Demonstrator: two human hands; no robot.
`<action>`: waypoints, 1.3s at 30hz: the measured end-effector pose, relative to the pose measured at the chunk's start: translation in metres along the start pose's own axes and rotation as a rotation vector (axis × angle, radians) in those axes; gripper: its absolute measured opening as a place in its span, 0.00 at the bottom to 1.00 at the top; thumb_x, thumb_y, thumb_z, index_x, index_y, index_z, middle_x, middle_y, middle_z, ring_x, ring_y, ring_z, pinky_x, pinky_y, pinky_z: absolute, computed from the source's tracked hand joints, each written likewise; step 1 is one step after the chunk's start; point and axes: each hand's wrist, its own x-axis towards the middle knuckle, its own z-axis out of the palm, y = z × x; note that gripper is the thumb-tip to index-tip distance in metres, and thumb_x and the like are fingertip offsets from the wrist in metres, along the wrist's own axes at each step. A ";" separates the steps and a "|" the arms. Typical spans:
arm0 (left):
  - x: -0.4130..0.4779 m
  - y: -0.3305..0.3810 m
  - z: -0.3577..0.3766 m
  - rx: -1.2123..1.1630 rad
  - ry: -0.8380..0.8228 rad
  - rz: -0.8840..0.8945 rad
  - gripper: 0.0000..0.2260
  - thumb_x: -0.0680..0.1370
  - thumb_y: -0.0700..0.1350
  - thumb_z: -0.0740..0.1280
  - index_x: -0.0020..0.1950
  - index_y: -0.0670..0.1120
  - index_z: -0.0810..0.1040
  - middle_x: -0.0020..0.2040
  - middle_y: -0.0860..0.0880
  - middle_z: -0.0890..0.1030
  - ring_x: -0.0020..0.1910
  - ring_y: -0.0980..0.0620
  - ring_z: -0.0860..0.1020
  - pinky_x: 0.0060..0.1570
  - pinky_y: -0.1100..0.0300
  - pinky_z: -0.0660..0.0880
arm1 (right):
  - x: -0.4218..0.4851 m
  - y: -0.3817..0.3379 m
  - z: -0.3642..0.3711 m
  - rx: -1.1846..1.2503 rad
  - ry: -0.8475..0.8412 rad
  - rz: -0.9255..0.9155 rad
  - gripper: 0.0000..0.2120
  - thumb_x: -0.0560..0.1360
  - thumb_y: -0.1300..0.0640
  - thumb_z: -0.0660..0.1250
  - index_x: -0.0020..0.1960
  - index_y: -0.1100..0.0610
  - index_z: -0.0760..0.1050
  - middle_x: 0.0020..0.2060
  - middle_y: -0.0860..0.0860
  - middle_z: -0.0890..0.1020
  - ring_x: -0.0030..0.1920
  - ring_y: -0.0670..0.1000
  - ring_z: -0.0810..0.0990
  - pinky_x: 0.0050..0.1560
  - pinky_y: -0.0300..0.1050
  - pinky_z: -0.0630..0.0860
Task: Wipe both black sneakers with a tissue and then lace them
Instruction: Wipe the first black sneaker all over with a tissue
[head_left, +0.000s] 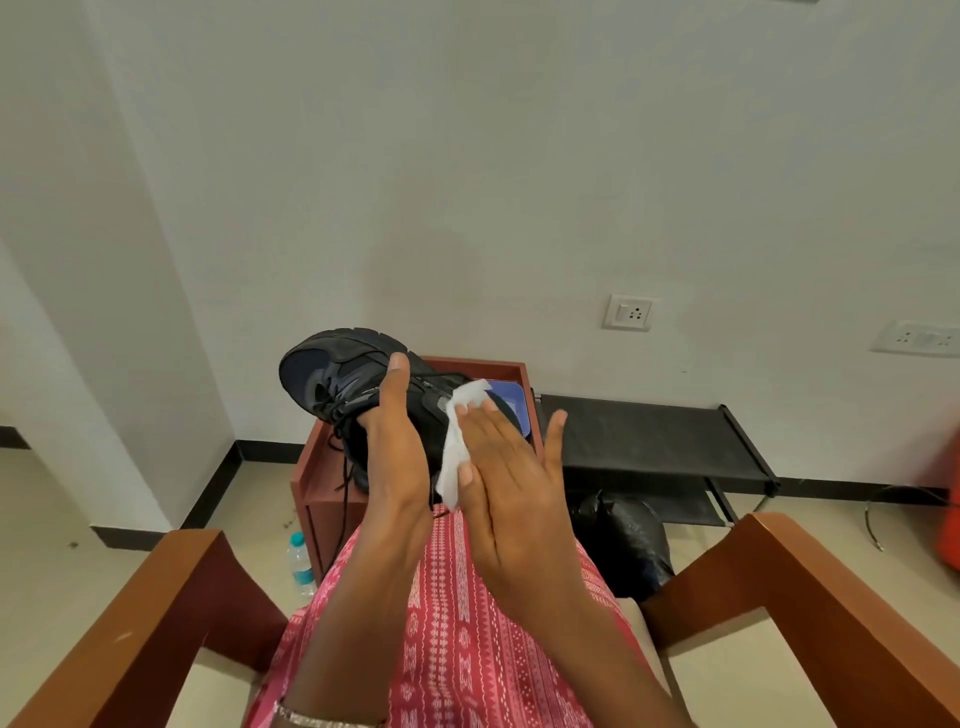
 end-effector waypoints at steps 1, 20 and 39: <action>0.000 0.000 0.000 0.017 0.009 -0.008 0.42 0.59 0.74 0.75 0.66 0.50 0.79 0.60 0.48 0.84 0.61 0.46 0.81 0.66 0.44 0.73 | -0.007 0.003 0.000 -0.015 0.013 -0.010 0.22 0.83 0.56 0.56 0.77 0.54 0.65 0.74 0.47 0.69 0.77 0.43 0.61 0.79 0.58 0.40; -0.009 -0.004 0.010 0.143 -0.048 -0.014 0.39 0.63 0.67 0.74 0.64 0.40 0.76 0.58 0.40 0.83 0.56 0.41 0.83 0.60 0.38 0.77 | 0.061 0.020 -0.036 -0.020 -0.107 0.096 0.12 0.78 0.63 0.66 0.59 0.56 0.83 0.58 0.50 0.81 0.60 0.47 0.78 0.63 0.43 0.74; -0.014 -0.001 0.013 0.160 -0.102 0.008 0.29 0.73 0.59 0.71 0.67 0.41 0.75 0.58 0.44 0.84 0.56 0.47 0.84 0.61 0.45 0.78 | 0.049 0.022 -0.021 -0.103 -0.253 0.011 0.25 0.78 0.59 0.52 0.73 0.57 0.72 0.69 0.53 0.77 0.75 0.54 0.69 0.78 0.64 0.47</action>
